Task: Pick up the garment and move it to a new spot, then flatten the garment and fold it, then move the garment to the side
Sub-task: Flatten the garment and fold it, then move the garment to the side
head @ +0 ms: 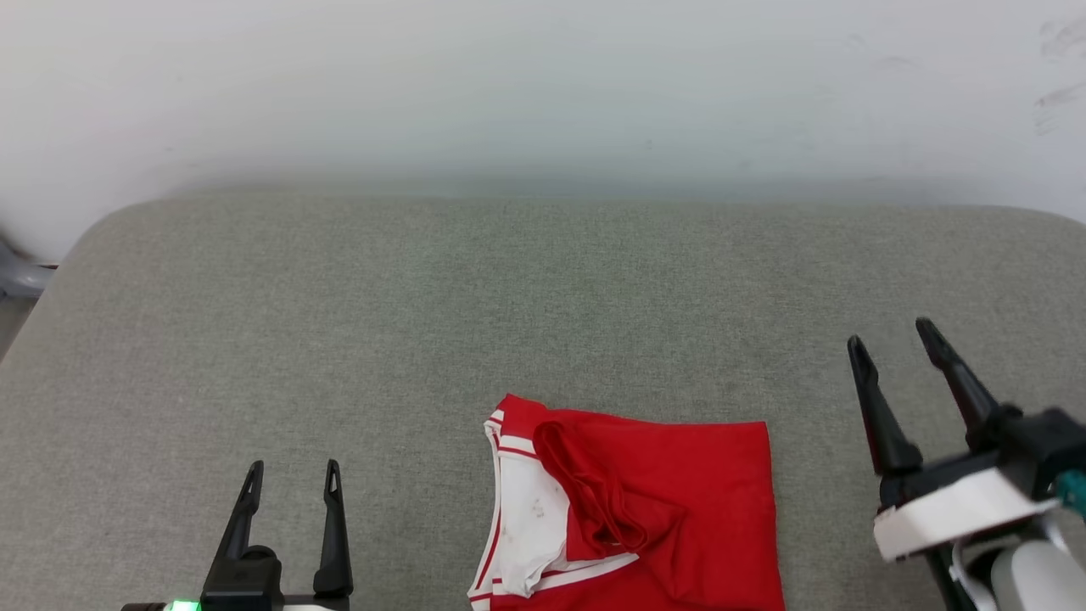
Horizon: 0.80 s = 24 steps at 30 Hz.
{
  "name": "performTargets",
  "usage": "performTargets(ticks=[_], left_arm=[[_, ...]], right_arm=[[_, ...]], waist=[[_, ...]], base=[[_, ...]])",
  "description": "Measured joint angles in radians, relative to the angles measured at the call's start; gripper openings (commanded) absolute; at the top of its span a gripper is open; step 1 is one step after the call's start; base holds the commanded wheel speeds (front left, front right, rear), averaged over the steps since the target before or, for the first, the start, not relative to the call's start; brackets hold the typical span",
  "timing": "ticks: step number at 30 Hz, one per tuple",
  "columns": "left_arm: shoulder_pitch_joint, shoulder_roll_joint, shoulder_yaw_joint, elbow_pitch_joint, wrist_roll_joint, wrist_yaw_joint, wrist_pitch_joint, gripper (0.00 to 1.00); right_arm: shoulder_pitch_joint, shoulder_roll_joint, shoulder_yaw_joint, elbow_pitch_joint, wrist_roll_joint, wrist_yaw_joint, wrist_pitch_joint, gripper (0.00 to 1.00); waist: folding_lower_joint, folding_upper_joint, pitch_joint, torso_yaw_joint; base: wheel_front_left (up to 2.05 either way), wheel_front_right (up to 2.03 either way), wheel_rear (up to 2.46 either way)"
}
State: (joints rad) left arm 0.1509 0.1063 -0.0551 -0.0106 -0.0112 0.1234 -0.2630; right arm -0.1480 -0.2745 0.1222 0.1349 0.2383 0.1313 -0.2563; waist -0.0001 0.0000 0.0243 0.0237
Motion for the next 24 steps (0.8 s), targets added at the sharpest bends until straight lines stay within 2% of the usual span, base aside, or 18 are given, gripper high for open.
performTargets(ticks=[3,9,16,24], left_arm=[[0.005,0.001,-0.003,-0.011,0.002,0.000,0.000,1.00],[0.010,0.002,-0.012,-0.019,0.007,-0.002,0.000,1.00],[0.029,0.006,-0.018,-0.024,0.007,-0.003,0.000,1.00],[0.041,0.009,-0.022,-0.022,0.005,-0.006,0.000,1.00]], right_arm=[[0.068,0.052,-0.051,-0.045,-0.067,0.000,-0.004,1.00],[0.179,0.156,-0.131,-0.122,-0.100,0.000,-0.006,1.00],[0.274,0.205,-0.168,-0.169,-0.104,0.000,-0.007,1.00],[0.319,0.219,-0.153,-0.160,-0.095,0.000,-0.007,1.00]], waist=[[0.0000,0.0000,-0.008,-0.003],[0.0000,0.0000,-0.022,-0.001],[0.0000,0.0000,-0.032,-0.003],[0.0000,0.0000,-0.039,-0.005]], base=[[0.00,0.00,0.00],[0.00,0.00,0.00],[0.00,0.00,0.00],[0.00,0.00,0.00]])
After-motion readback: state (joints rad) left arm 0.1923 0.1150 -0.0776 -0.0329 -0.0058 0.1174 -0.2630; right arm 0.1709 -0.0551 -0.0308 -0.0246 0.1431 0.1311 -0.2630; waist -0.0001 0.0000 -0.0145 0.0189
